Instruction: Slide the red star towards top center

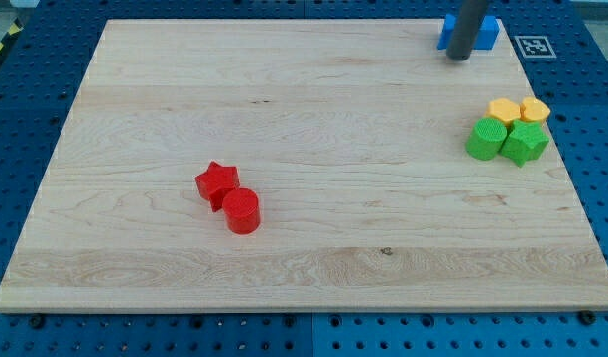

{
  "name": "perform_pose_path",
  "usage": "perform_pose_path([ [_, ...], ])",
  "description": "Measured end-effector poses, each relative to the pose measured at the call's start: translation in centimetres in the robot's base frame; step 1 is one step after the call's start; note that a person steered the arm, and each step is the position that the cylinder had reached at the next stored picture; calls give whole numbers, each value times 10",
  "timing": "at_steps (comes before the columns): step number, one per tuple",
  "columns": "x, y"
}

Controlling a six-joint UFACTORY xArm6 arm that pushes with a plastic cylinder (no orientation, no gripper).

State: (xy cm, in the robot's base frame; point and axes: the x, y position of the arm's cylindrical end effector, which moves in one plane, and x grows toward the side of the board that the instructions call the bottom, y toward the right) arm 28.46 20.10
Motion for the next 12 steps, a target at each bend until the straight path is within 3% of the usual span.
perform_pose_path([
  [2, 19, -151],
  [3, 32, -267],
  [5, 137, -445],
  [6, 210, -470],
  [7, 258, -411],
  [8, 245, -323],
  [9, 201, -254],
  [10, 183, -223],
  [12, 188, -314],
])
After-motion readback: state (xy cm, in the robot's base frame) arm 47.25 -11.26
